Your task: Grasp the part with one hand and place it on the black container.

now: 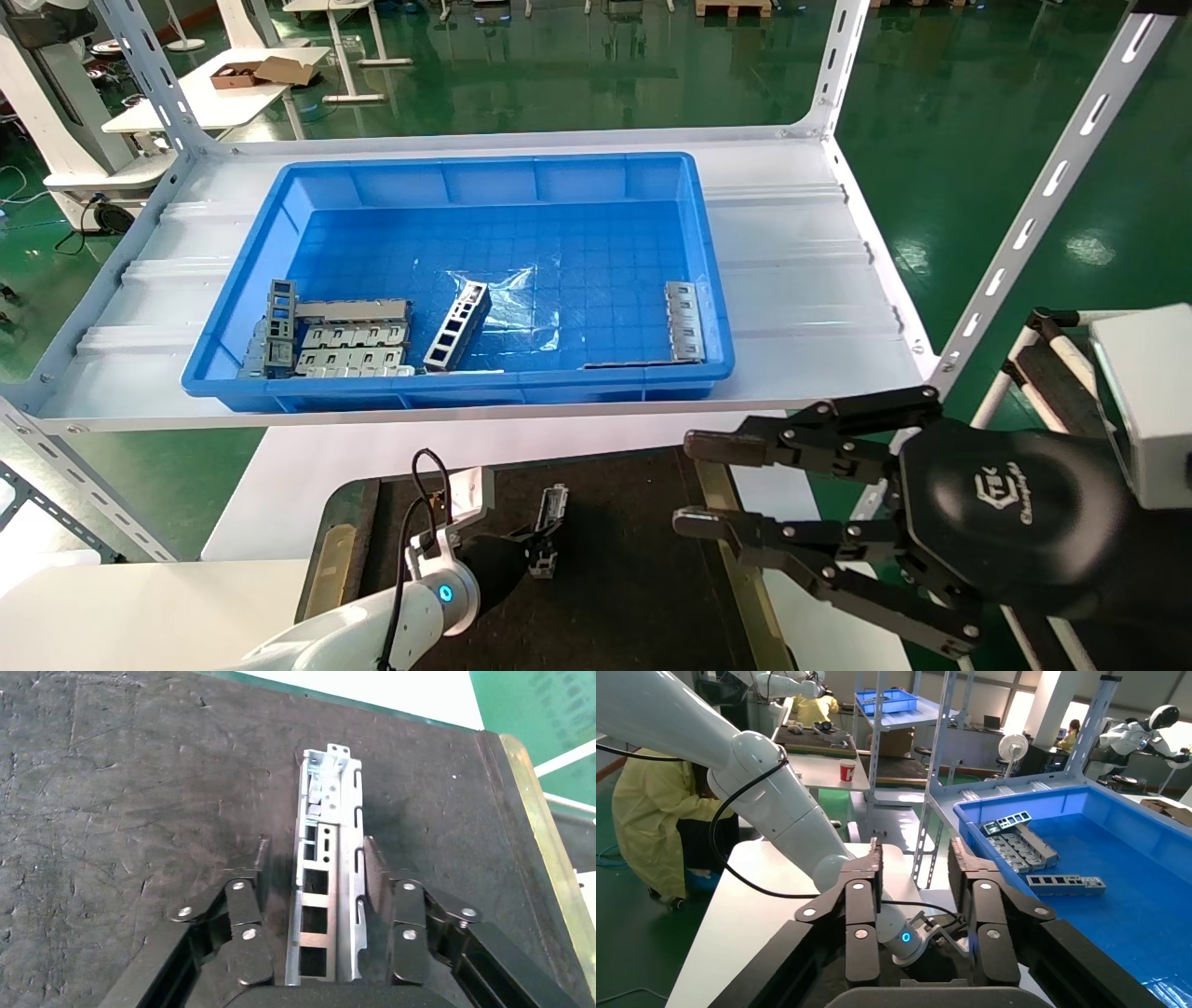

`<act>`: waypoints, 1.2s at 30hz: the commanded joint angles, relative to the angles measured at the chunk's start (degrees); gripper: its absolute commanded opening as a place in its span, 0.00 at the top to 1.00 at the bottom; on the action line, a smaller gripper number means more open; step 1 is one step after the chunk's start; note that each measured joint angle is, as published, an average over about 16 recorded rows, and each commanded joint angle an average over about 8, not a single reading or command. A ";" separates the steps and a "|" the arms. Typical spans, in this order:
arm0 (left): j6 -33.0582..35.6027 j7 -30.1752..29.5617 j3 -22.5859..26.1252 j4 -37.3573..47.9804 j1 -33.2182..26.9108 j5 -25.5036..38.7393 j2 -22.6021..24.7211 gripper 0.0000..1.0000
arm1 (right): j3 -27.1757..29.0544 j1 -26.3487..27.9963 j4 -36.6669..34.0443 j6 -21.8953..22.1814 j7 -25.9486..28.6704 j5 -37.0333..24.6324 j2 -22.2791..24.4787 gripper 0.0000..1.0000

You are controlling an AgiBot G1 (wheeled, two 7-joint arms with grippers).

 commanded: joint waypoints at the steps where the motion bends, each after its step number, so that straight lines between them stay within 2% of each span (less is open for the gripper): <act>1: -0.09 0.17 0.57 -0.14 -0.19 -0.38 -0.03 0.00 | 0.00 0.00 0.00 0.00 0.00 0.00 0.00 0.00; 9: -2.31 2.44 3.61 -5.71 -1.95 -1.28 -4.43 0.00 | 0.00 0.00 0.00 0.00 0.00 0.00 0.00 0.00; 23: -7.54 6.64 7.05 -33.30 -7.70 -2.75 -21.78 0.00 | 0.00 0.00 0.00 0.00 0.00 0.00 0.00 0.00; 30: -6.43 8.31 7.32 -42.59 -11.00 -0.56 -28.83 0.00 | -0.01 0.00 0.00 0.00 0.00 0.00 0.00 0.00; 36: -2.61 7.55 4.62 -45.35 -12.17 3.15 -32.45 0.00 | -0.01 0.00 0.00 0.00 0.00 0.01 0.00 0.00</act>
